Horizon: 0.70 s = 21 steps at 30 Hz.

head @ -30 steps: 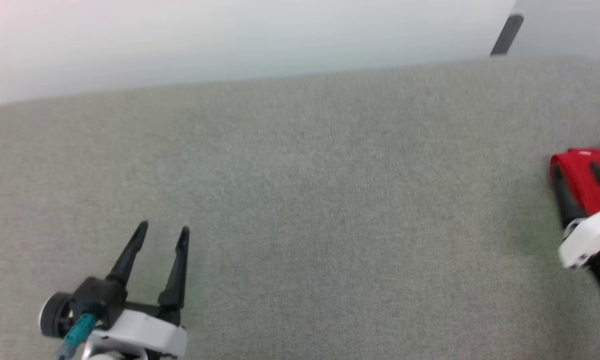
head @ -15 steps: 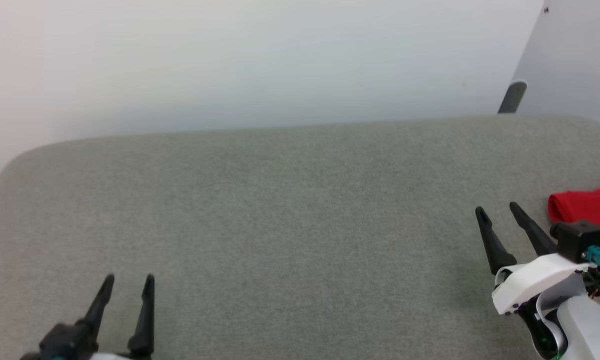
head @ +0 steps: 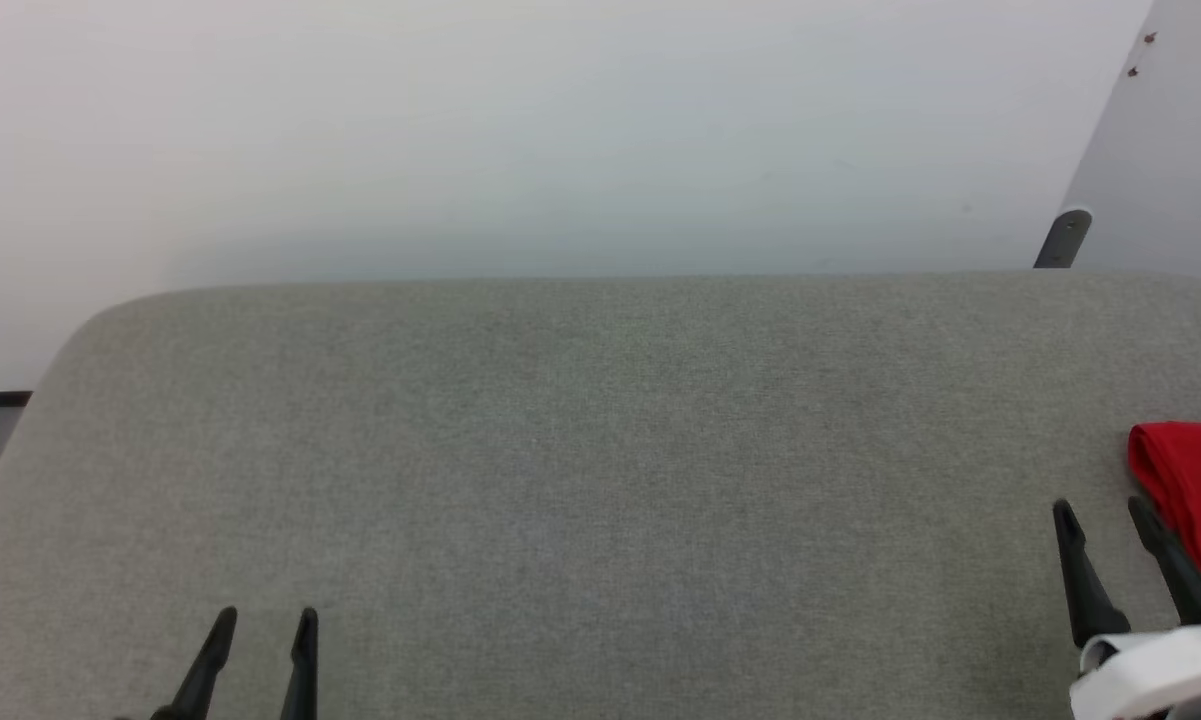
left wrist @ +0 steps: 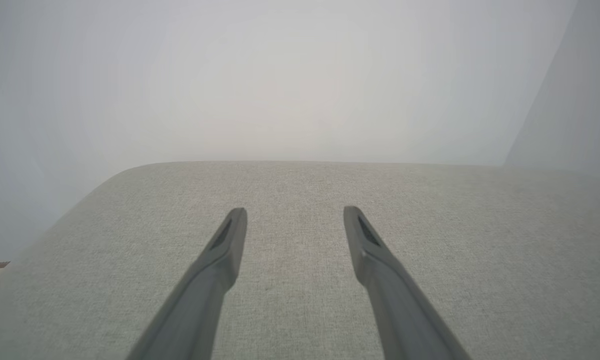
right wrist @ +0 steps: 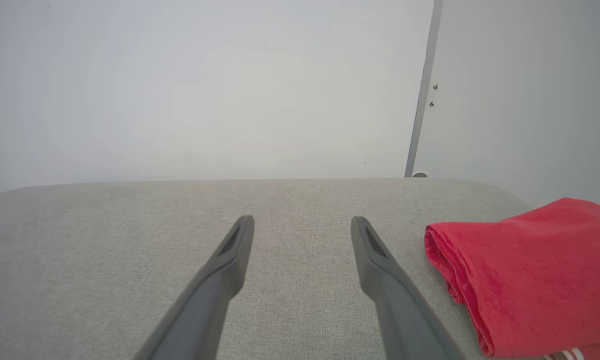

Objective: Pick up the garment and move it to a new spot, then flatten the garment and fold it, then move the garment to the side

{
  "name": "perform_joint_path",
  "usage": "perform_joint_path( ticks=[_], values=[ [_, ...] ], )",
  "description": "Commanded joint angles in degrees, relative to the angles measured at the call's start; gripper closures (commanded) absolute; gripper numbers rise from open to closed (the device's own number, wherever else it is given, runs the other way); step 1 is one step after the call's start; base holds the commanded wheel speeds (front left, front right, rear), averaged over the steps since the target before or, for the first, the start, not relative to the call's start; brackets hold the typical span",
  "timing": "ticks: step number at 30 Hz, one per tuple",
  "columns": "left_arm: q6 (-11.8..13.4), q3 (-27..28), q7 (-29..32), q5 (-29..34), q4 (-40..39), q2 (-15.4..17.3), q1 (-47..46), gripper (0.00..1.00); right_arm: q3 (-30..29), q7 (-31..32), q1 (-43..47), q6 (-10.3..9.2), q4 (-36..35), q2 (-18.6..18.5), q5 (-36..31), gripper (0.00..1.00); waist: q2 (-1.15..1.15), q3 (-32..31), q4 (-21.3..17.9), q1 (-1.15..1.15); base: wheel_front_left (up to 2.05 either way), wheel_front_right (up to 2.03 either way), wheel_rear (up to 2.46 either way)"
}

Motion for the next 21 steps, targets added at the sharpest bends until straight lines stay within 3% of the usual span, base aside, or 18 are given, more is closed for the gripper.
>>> perform_joint_path(
  ticks=[1,11,21],
  values=[
    [0.06,0.06,0.03,-0.25,-1.26,0.21,1.35,0.0,-1.97,1.05,2.85,-0.05,-3.13,1.31,-1.22,0.0,0.0,0.2,0.28,0.0,0.0,0.0,0.0],
    [0.06,0.97,0.03,-0.33,-3.01,-0.52,2.41,0.0,-5.83,6.51,9.09,-0.05,-14.11,5.34,-5.54,0.0,0.0,0.64,-0.19,0.0,0.0,0.0,0.0],
    [0.06,1.28,0.03,-0.76,-2.84,-1.03,1.57,0.0,-6.9,7.87,10.29,-0.05,-17.72,6.72,-6.52,0.0,0.0,0.61,-0.23,0.0,0.0,0.0,0.0]
  ],
)
